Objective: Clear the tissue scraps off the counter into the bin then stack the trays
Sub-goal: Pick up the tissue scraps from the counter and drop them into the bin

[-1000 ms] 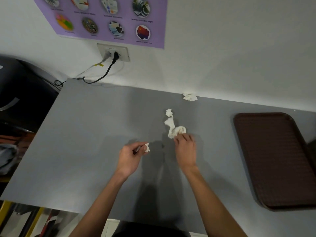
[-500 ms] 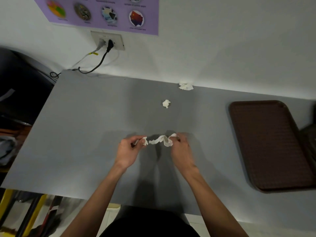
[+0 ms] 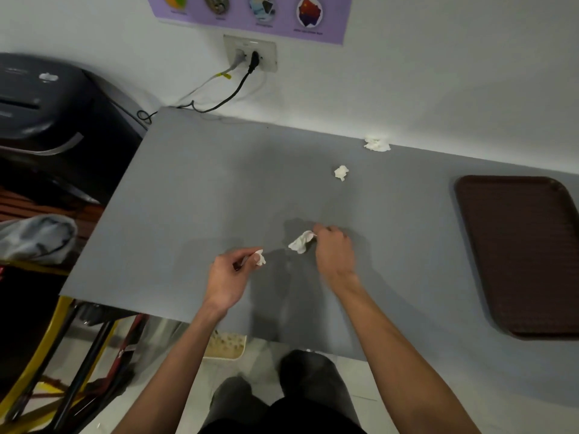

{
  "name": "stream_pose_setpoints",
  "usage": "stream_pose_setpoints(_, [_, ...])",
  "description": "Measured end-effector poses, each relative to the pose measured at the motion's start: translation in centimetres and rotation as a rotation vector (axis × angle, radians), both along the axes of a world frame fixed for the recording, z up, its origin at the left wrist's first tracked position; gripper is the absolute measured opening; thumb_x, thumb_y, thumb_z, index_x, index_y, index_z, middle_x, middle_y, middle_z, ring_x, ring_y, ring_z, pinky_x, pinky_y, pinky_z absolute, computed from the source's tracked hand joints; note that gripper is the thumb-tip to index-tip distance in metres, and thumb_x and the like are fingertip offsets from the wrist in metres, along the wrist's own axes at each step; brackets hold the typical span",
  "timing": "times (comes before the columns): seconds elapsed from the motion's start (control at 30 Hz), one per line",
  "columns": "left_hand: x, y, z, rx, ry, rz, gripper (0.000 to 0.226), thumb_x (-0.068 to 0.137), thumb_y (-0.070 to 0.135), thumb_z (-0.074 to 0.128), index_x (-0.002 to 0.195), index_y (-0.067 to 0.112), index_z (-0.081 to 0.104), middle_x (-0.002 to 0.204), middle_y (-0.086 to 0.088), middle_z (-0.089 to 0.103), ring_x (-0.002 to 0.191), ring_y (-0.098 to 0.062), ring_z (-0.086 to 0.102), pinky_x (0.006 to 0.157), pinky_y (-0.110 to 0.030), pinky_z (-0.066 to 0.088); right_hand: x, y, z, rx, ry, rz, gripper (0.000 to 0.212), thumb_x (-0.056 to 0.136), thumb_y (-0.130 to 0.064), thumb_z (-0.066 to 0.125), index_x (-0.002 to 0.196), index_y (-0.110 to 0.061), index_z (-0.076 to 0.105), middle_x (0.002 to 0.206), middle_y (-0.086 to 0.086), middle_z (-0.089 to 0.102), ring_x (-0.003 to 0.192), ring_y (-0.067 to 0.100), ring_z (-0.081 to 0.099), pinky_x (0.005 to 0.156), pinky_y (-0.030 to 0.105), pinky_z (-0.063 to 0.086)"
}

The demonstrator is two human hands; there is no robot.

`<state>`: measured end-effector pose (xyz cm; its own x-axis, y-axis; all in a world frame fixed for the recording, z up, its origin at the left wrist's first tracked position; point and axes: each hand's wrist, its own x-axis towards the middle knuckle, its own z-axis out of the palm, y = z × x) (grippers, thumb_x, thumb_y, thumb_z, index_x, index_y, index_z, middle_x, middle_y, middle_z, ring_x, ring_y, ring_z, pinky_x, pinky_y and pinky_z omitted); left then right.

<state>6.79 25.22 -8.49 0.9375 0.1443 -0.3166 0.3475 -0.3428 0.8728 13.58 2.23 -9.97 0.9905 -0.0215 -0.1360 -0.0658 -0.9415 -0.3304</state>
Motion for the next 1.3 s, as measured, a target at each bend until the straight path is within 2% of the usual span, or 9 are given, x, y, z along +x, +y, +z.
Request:
stream_pose_setpoints(0.1, [-2.6,3.3,0.3,0.002,-0.013,0.016,0.016,0.098,0.024,0.071,0.111,0.027,0.08,0.097,0.013,0.08,0.096,-0.007,0.076,0.096,-0.045,0.059,-2.9,2.0,1.6,0.312,0.013,-0.104,0.026,0.092,-0.001,0.057,0.09,-0.026,0.066,0.073,-0.019,0.066,0.071,-0.005,0.064,0.068,0.011,0.048])
stream_pose_setpoints(0.2, [-6.0,7.2,0.5,-0.017,-0.037,0.033,0.017,0.098,0.025,0.07,0.112,0.026,0.08,0.098,0.012,0.08,0.096,-0.009,0.076,0.096,-0.044,0.06,-7.8,5.5,2.9,0.501,-0.013,-0.192,0.035,0.09,-0.002,0.059,0.093,-0.033,0.073,0.074,-0.014,0.072,0.065,0.002,0.066,0.065,0.024,0.053])
stream_pose_setpoints(0.3, [-9.7,11.3,0.7,-0.085,-0.046,0.065,0.016,0.098,0.018,0.07,0.111,0.018,0.08,0.096,0.007,0.081,0.093,-0.01,0.077,0.094,-0.038,0.061,-13.6,9.9,4.1,0.664,-0.02,-0.26,0.044,0.087,0.007,0.056,0.088,-0.029,0.08,0.083,-0.019,0.076,0.063,-0.004,0.064,0.062,0.01,0.045])
stream_pose_setpoints(0.43, [-15.1,17.4,1.0,-0.123,-0.055,0.032,0.018,0.1,0.012,0.068,0.114,0.012,0.078,0.096,0.006,0.08,0.09,-0.008,0.077,0.08,-0.016,0.058,-20.7,15.9,3.3,0.659,-0.006,-0.299,0.038,0.089,-0.003,0.061,0.089,-0.034,0.082,0.07,-0.02,0.072,0.054,0.004,0.053,0.063,0.022,0.042])
stream_pose_setpoints(0.6, [-21.3,24.2,-0.6,-0.022,-0.014,-0.035,0.018,0.1,0.019,0.068,0.115,0.016,0.077,0.1,0.007,0.079,0.089,0.0,0.074,0.074,-0.012,0.055,-27.8,22.5,1.3,0.779,0.16,-0.402,0.026,0.097,-0.038,0.058,0.097,-0.032,0.083,0.088,-0.012,0.08,0.086,0.014,0.075,0.088,0.045,0.061])
stream_pose_setpoints(0.87, [-27.2,28.8,-8.4,-0.013,0.135,0.043,0.014,0.095,0.021,0.075,0.109,0.02,0.079,0.095,0.006,0.079,0.083,-0.008,0.077,0.082,-0.039,0.064,-33.2,27.6,-7.7,0.735,0.261,-0.396,0.012,0.087,-0.042,0.08,0.096,-0.035,0.079,0.088,-0.018,0.08,0.086,0.005,0.077,0.087,0.042,0.062])
stream_pose_setpoints(1.03, [-29.0,29.9,-16.8,-0.014,0.194,0.095,0.008,0.092,0.016,0.078,0.097,0.023,0.079,0.093,0.004,0.08,0.088,-0.015,0.077,0.077,-0.04,0.066,-34.2,28.9,-16.6,0.673,0.306,-0.474,0.025,0.092,-0.024,0.08,0.109,-0.029,0.062,0.081,-0.002,0.079,0.073,0.007,0.076,0.064,0.019,0.054])
stream_pose_setpoints(1.17, [-29.4,30.1,-24.6,0.017,0.251,0.127,0.007,0.09,0.019,0.08,0.087,0.019,0.074,0.084,0.001,0.078,0.077,-0.019,0.077,0.071,-0.043,0.065,-33.6,29.9,-25.5,0.595,0.367,-0.419,0.016,0.091,-0.03,0.082,0.105,-0.027,0.074,0.074,0.0,0.075,0.069,0.012,0.071,0.074,0.026,0.054])
stream_pose_setpoints(1.3, [-28.3,29.1,-33.3,0.011,0.303,0.179,0.015,0.089,0.015,0.081,0.086,0.006,0.069,0.079,-0.002,0.074,0.065,-0.016,0.072,0.06,-0.035,0.062,-32.5,31.0,-35.2,0.544,0.399,-0.417,0.011,0.092,-0.033,0.08,0.101,-0.026,0.081,0.089,0.003,0.08,0.089,0.02,0.076,0.084,0.027,0.057])
